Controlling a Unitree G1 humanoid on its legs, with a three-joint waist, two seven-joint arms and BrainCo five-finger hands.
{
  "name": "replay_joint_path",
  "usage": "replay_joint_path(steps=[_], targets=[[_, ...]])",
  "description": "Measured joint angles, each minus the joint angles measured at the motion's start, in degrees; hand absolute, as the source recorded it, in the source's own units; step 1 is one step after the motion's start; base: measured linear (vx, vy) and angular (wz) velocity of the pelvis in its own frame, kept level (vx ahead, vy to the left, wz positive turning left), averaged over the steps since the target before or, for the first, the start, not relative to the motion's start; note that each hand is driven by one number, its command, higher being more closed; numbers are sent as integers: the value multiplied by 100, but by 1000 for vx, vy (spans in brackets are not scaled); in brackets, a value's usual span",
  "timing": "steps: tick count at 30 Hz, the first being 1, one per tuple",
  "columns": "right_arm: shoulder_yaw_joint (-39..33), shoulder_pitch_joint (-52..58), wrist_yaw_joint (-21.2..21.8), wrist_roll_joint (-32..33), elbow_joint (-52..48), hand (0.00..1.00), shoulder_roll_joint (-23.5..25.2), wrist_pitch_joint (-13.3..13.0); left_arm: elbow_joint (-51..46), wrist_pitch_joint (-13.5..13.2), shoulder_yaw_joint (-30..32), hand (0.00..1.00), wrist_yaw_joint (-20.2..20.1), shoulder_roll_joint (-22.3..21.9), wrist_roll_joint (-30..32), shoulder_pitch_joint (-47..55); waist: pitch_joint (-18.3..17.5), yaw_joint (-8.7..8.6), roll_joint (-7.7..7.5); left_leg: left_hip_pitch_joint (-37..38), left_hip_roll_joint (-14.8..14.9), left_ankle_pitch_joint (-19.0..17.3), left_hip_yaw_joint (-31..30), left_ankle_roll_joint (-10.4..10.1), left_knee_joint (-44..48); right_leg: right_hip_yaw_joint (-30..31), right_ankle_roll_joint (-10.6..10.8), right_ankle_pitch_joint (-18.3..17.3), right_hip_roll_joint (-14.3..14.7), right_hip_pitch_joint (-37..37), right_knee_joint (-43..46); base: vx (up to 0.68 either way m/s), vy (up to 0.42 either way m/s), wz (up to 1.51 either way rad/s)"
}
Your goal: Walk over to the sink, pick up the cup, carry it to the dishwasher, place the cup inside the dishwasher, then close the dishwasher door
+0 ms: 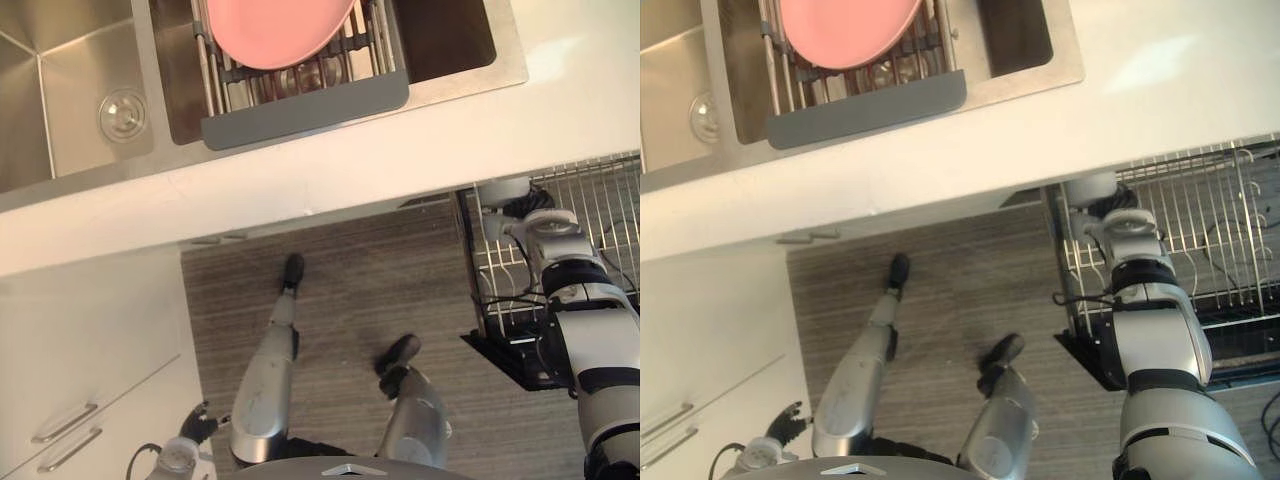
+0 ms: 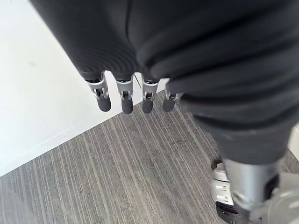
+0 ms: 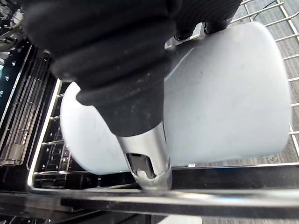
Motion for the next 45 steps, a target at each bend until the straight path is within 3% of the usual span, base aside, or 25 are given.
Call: replay_joint_path(steps=[5, 10, 13, 16, 18, 21, 22, 25, 28, 32, 35, 38, 41, 45], targets=[[-241, 10, -482, 330, -3, 0, 174, -165, -5, 21, 15, 0, 41, -86, 13, -1, 2, -87, 5, 137, -27, 12, -76, -22, 0, 8, 4, -152, -47, 113, 179, -35, -50, 9], [-663, 303, -645, 1177, -415, 0, 363, -308, -26, 434, 212, 0, 1, -167, 268, 11, 12, -170, 20, 701, 1, -96, 76, -69, -8, 126, 8, -241, -31, 599, 134, -57, -52, -6], [-962, 798, -630, 1273, -1145, 0, 486, -486, -29, 621, 529, 0, 8, -183, 321, 50, 6, -399, -1, 1022, 88, -133, 194, -79, -6, 147, 15, -117, 100, 997, -170, -49, -53, -15], [-1408, 1391, -634, 1486, -1771, 0, 690, -598, -22, 814, 801, 0, 107, -157, 749, 70, -166, -578, -179, 1243, 208, -204, 424, -91, -7, 289, 11, 111, 280, 1249, -588, -20, -48, -35], [-1635, 2027, -625, 1608, -2173, 0, 1082, -601, -8, 1117, 874, 0, -6, -126, 1144, 142, -513, -731, -461, 1508, 225, -226, 689, -114, -6, 343, 23, 270, 350, 1575, -977, 34, -46, -32], [-1649, 2581, -624, 1519, -2503, 0, 1354, -617, 1, 1295, 920, 0, -11, -123, 1169, 223, -895, -800, -603, 1835, 294, -288, 951, -132, -38, 435, 11, 411, 473, 1955, -1361, 6, -45, -29], [-1669, 2803, -623, 1317, -2770, 0, 1489, -740, 43, 1339, 925, 0, 1, -133, 1187, 289, -1114, -813, -577, 1963, 397, -410, 1056, -109, -40, 478, -6, 453, 579, 2043, -1498, -59, -54, -39], [-1774, 3420, -551, 1108, -3943, 0, 2007, -1475, 210, 1406, 1093, 0, 52, -224, 1134, 410, -1563, -911, -535, 2080, 586, -504, 1210, -213, -41, 575, -65, 527, 780, 2159, -1767, -69, -52, -29], [-1811, 4050, -126, 1097, -5194, 0, 2582, -2198, 229, 1701, 1481, 0, 125, -370, 969, 551, -1775, -961, -553, 2230, 709, -541, 1360, -221, -40, 599, -117, 579, 908, 2362, -1969, -39, -56, -12], [-1803, 4290, 356, 1489, -6027, 0, 3126, -2562, 337, 1696, 2079, 0, 287, -501, 496, 702, -1913, -948, -674, 2323, 842, -491, 1671, -194, -33, 584, -173, 701, 992, 2552, -2110, 14, -25, 3], [-1727, 4315, 729, 2078, -6347, 0, 3365, -2589, 344, 1620, 2427, 0, 302, -584, -64, 718, -1954, -904, -749, 2410, 833, -420, 1697, -92, 2, 442, -152, 701, 994, 2741, -2097, 11, -34, 20], [-1490, 4309, 989, 2371, -6622, 0, 3459, -2590, 351, 1626, 2782, 0, 2, -745, -369, 716, -1955, -990, -746, 2444, 839, -370, 2377, 132, 24, 190, -91, 644, 880, 2894, -2041, -45, 11, 52], [-998, 4105, 1030, 2573, -6665, 0, 3452, -2434, 448, 1645, 2849, 0, -201, -850, -451, 808, -1920, -846, -670, 2512, 767, -517, 2612, 90, 269, 163, -40, 511, 693, 3008, -1963, -40, 45, 13], [-591, 3618, 873, 2860, -6624, 0, 3445, -2215, 509, 1748, 2789, 0, -453, -886, -452, 933, -1935, -789, -601, 2634, 662, -515, 2759, 87, -32, 154, -7, 487, 598, 2990, -1964, -52, 21, 4]])
